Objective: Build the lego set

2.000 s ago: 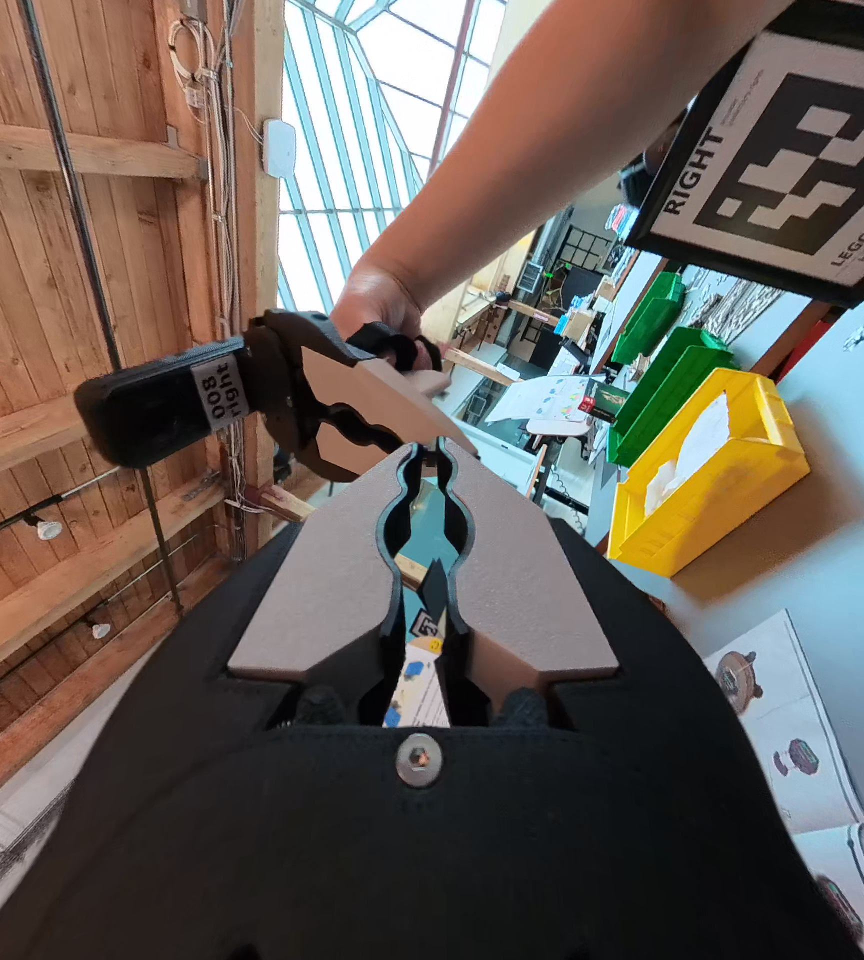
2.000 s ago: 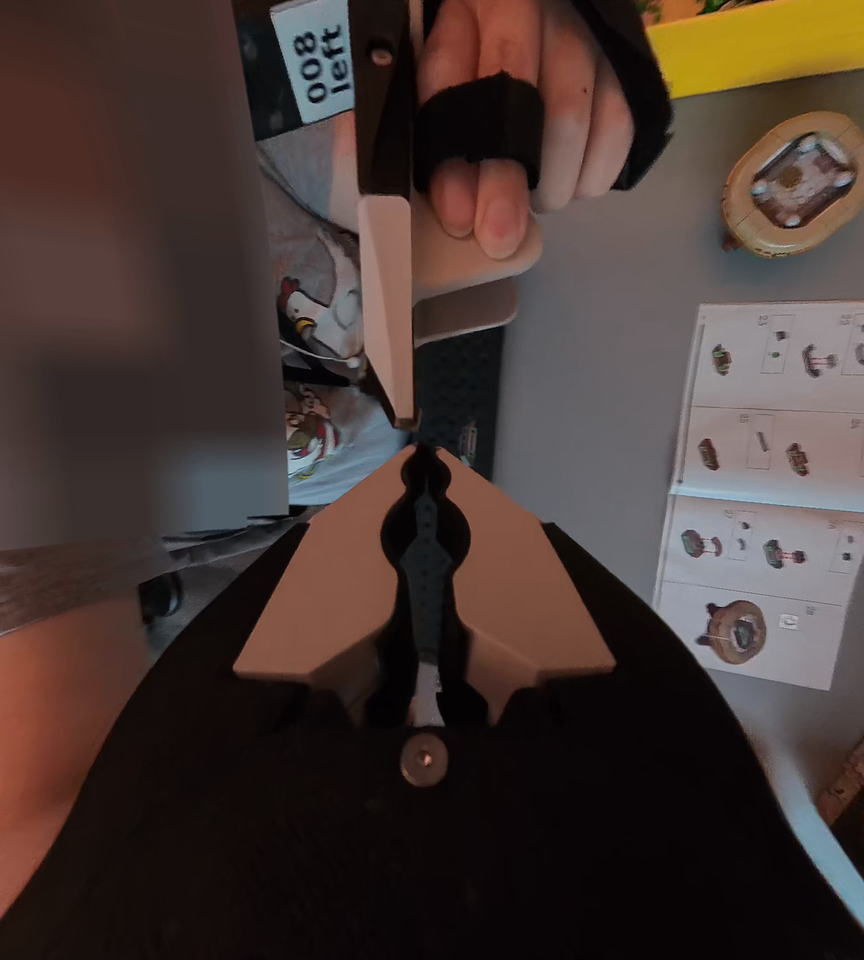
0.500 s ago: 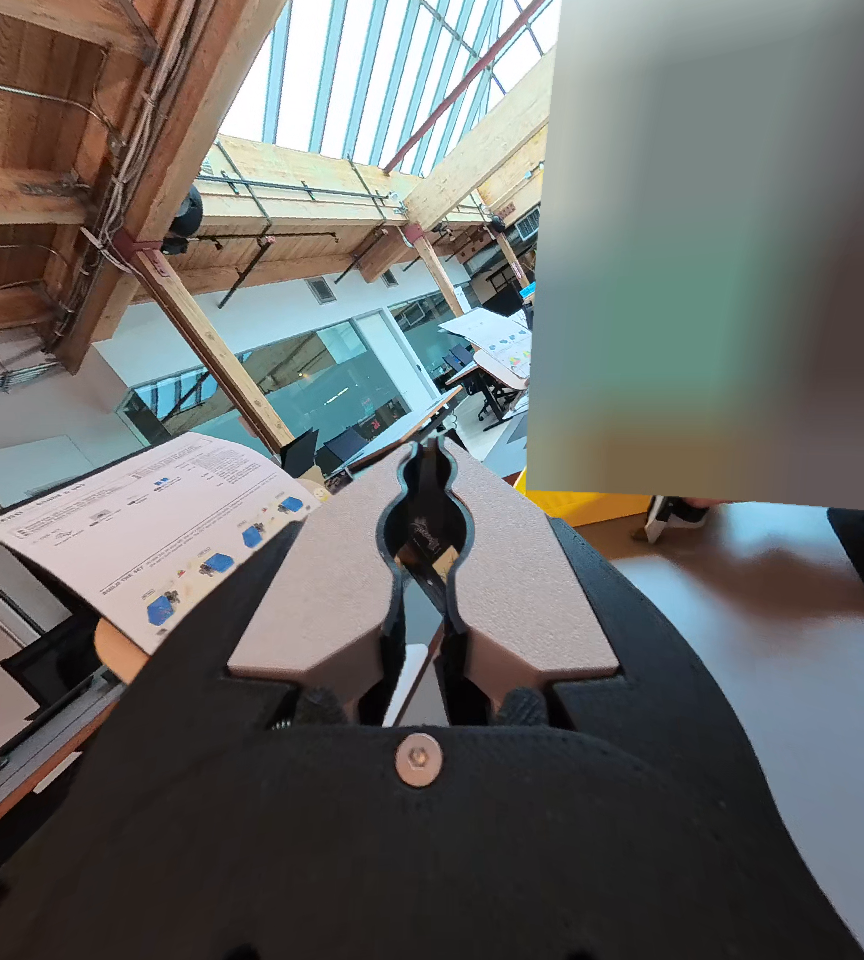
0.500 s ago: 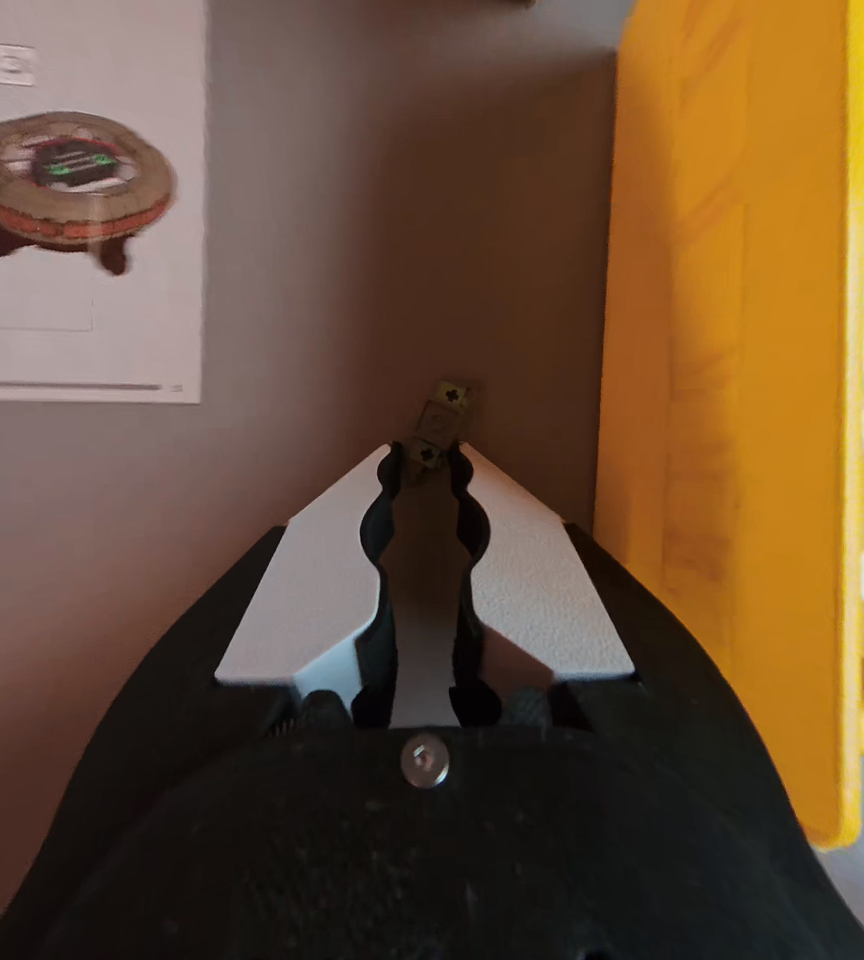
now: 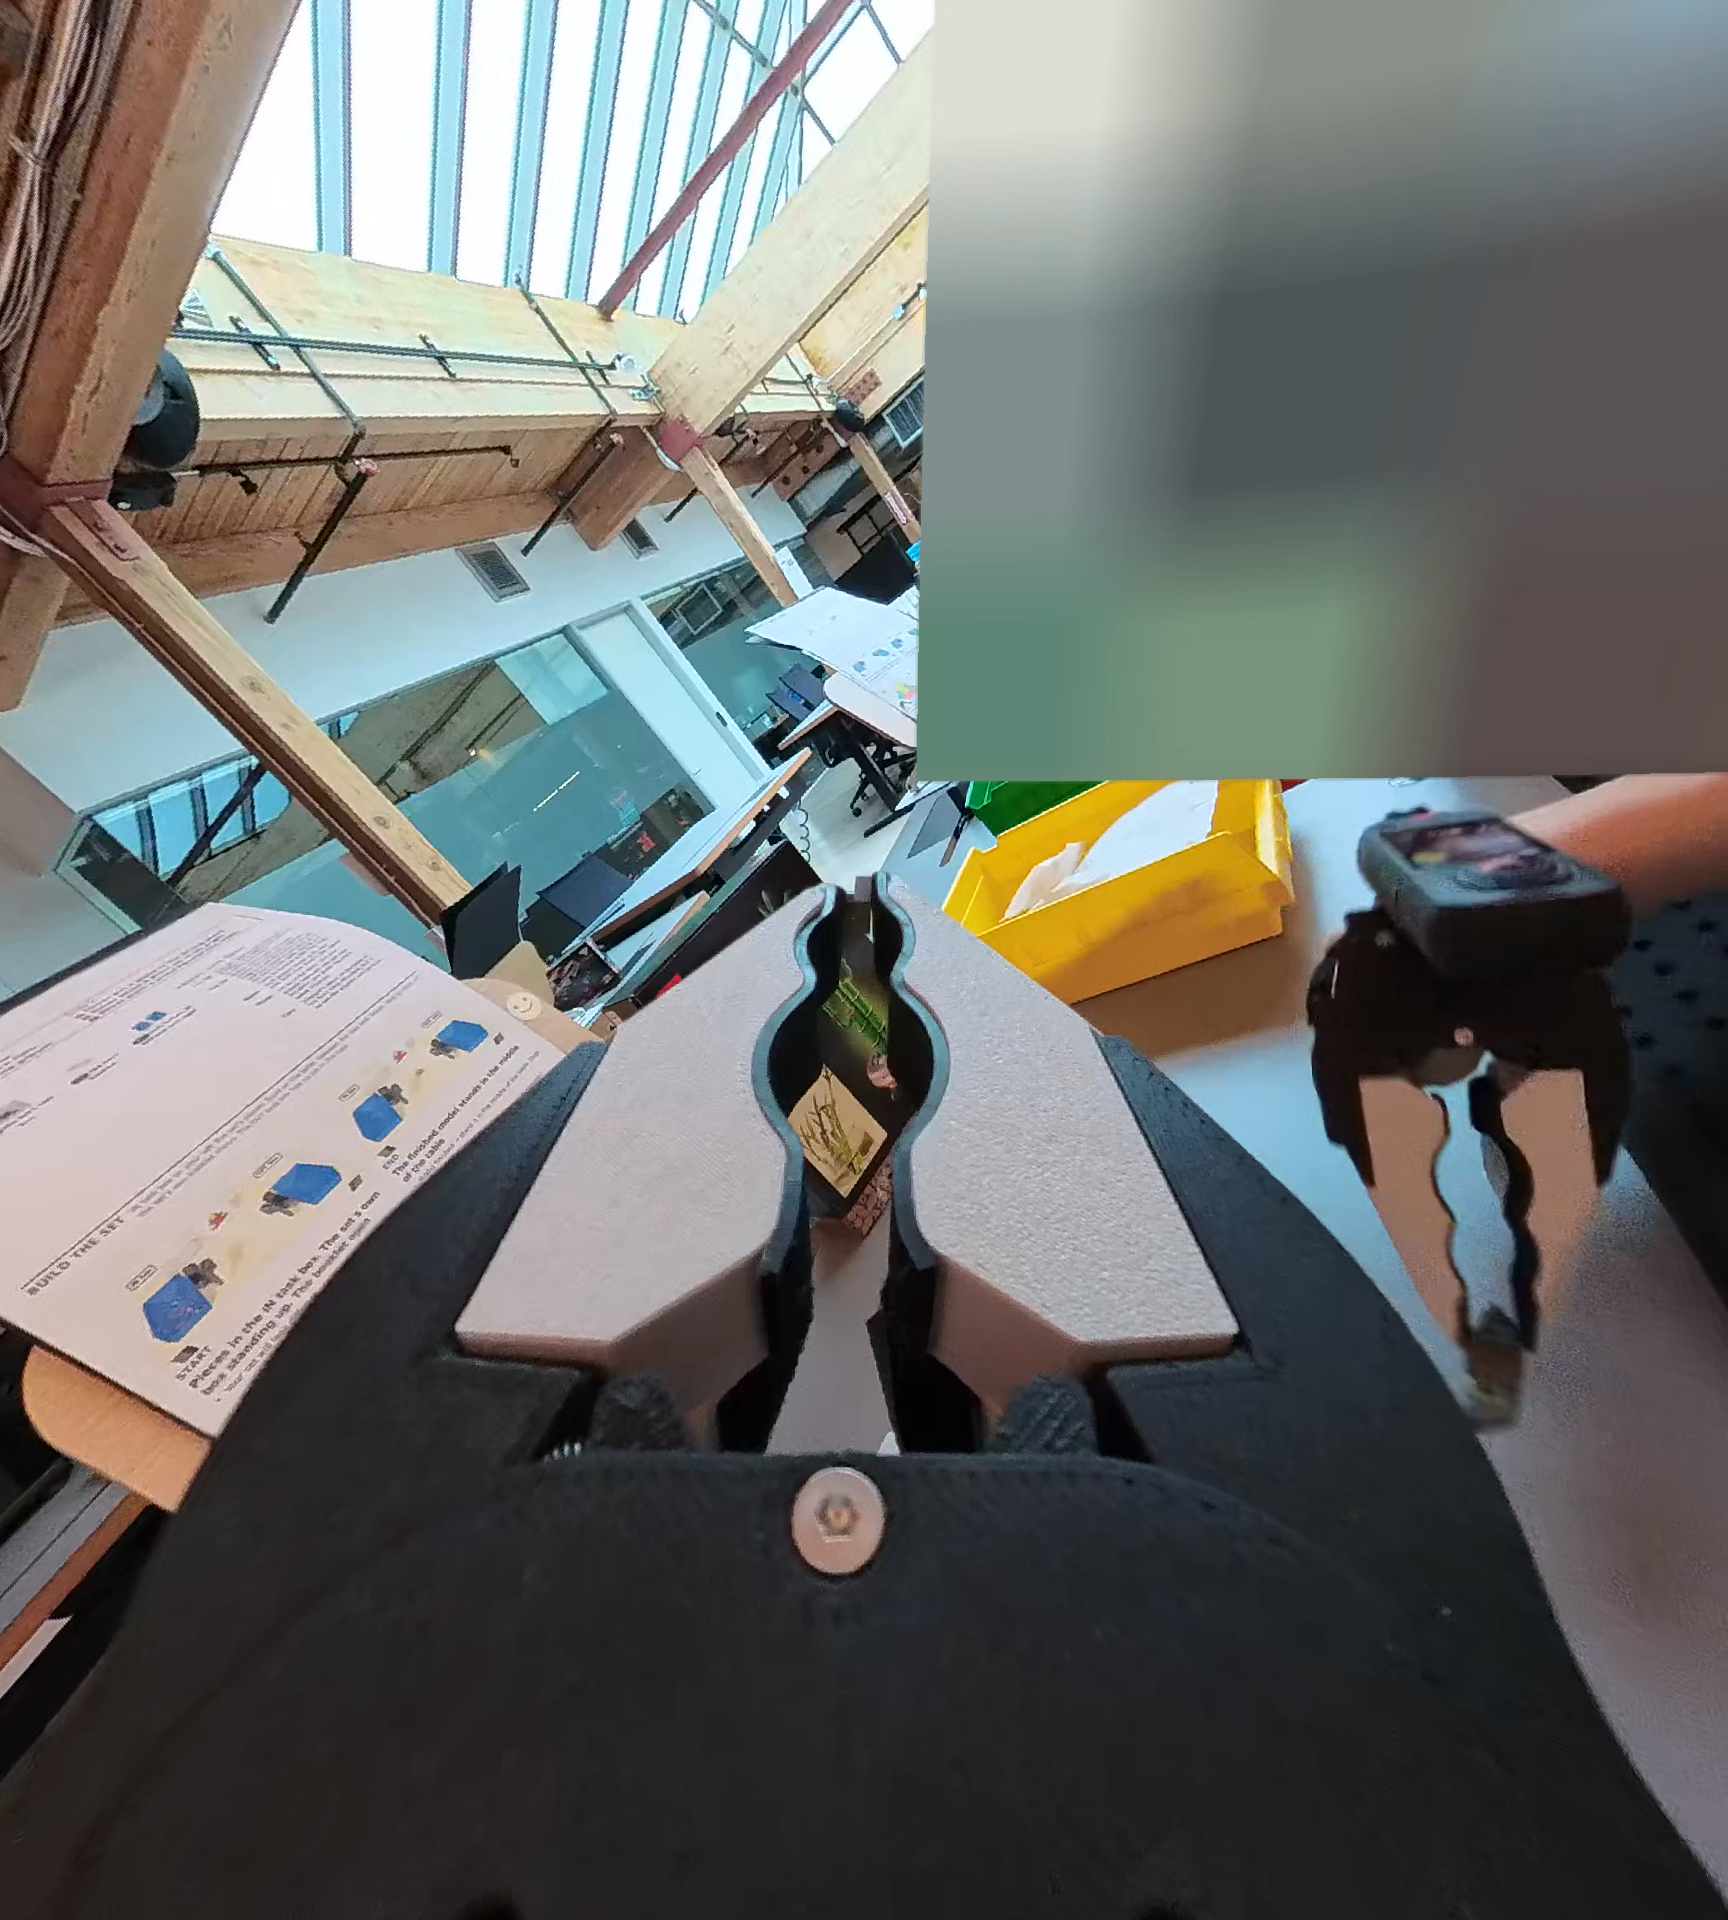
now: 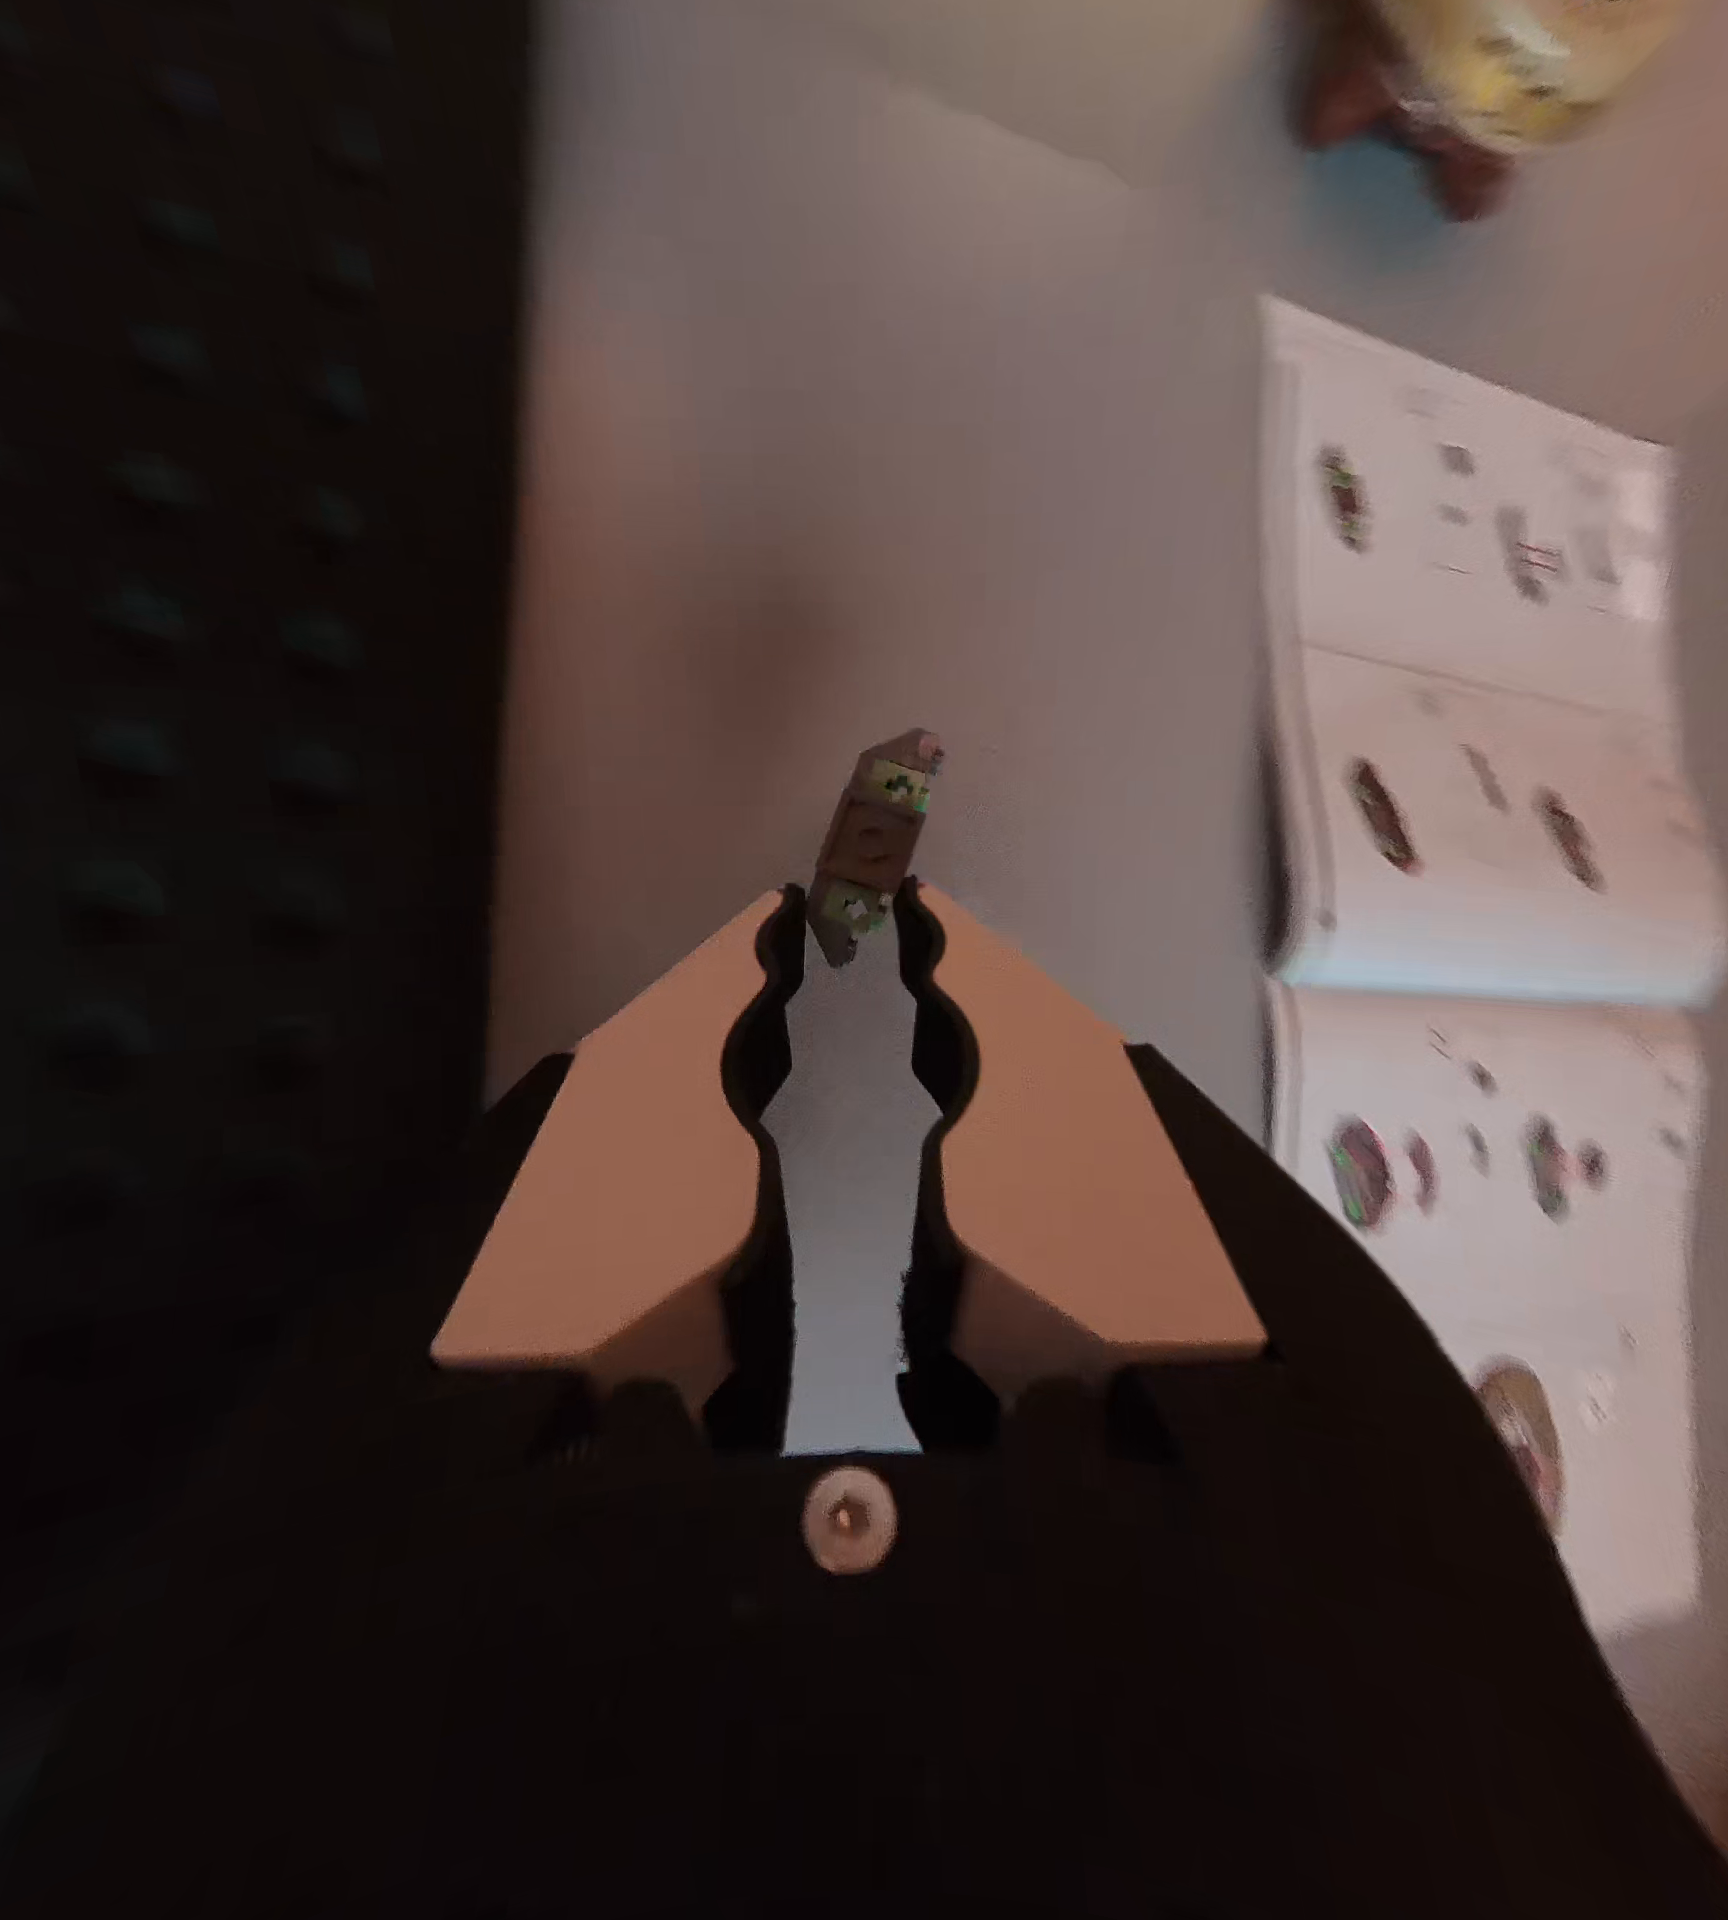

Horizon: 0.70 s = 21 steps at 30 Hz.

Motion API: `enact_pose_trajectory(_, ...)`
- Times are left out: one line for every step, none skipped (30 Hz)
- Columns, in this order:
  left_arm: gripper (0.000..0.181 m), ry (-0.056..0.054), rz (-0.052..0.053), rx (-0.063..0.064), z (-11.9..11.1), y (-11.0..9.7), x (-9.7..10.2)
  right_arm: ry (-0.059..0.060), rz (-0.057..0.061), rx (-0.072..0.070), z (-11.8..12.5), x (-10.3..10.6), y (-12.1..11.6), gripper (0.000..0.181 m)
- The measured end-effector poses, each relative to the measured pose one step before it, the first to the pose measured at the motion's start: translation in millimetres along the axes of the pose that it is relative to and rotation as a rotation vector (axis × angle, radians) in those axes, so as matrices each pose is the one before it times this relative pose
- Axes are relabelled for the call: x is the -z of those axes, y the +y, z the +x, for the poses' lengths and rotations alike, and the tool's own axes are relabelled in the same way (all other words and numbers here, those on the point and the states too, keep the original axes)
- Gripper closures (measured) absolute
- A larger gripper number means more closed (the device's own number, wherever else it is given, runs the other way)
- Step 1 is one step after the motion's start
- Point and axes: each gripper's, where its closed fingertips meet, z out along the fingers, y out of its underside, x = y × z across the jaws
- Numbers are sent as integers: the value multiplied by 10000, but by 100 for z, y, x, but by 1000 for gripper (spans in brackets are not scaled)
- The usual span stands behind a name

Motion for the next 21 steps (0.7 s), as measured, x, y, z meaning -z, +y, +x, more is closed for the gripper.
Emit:
enact_pose_trajectory(179, 27, 1, 20, 45, -91, 111, -521, -156, 127, -450, -558, -295, 164)
enact_pose_trajectory(179, 43, 7, 18, 51, -60, 83, -489, -129, 145, -355, -500, -213, 164)
enact_pose_trajectory(179, 38, 14, 13, 40, -41, 67, -520, -124, 113, -370, -450, -125, 164)
enact_pose_trajectory(179, 27, 9, 17, -4, -11, 63, -382, -184, 49, -159, -402, 34, 165)
enact_pose_trajectory(179, 17, 0, 22, -29, 42, 46, -314, -213, 51, -77, -355, 136, 164)
enact_pose_trajectory(179, -7, -9, 20, -79, 80, 38, -217, -120, 64, 8, -257, 46, 164)
enact_pose_trajectory(179, -6, -9, 25, -86, 99, 46, -86, -38, 61, 167, -196, -14, 164)
enact_pose_trajectory(179, 41, 3, 43, -28, 109, 43, -67, 11, 32, 165, -107, -69, 164)
enact_pose_trajectory(179, 87, 9, 60, 44, 105, 19, 24, 50, -22, 278, -30, -117, 164)
enact_pose_trajectory(179, 153, -10, 75, 161, 153, -13, 89, 20, -61, 324, 18, -47, 163)
enact_pose_trajectory(179, 247, -33, 70, 328, 203, -66, 221, 89, -181, 474, 106, -152, 163)
enact_pose_trajectory(179, 261, -26, 2, 397, 218, -123, 8, 114, -248, 127, 306, -165, 163)
enact_pose_trajectory(179, 240, 1, -72, 412, 211, -179, -42, 242, -350, 41, 555, -325, 162)
enact_pose_trajectory(179, 328, 17, -50, 574, 213, -247, 76, 476, -366, 192, 852, -642, 162)
enact_pose_trajectory(179, 417, -15, 28, 701, 283, -338, 188, 740, -355, 297, 1152, -1023, 159)
enact_pose_trajectory(179, 336, -93, 41, 589, 428, -441, 252, 847, -430, 382, 1353, -1254, 155)
enact_pose_trajectory(179, 181, -182, -11, 405, 597, -537, 187, 808, -484, 310, 1452, -1343, 152)
enact_pose_trajectory(179, 181, -298, -29, 499, 840, -633, 101, 771, -498, 150, 1469, -1358, 148)
enact_pose_trajectory(179, 256, -374, -4, 692, 981, -747, 192, 717, -551, 234, 1399, -1248, 145)
enact_pose_trajectory(179, 294, -358, 24, 797, 964, -879, 97, 563, -511, 46, 1316, -944, 141)
enact_pose_trajectory(178, 352, -318, 58, 910, 892, -969, 94, 411, -451, 2, 1162, -550, 139)
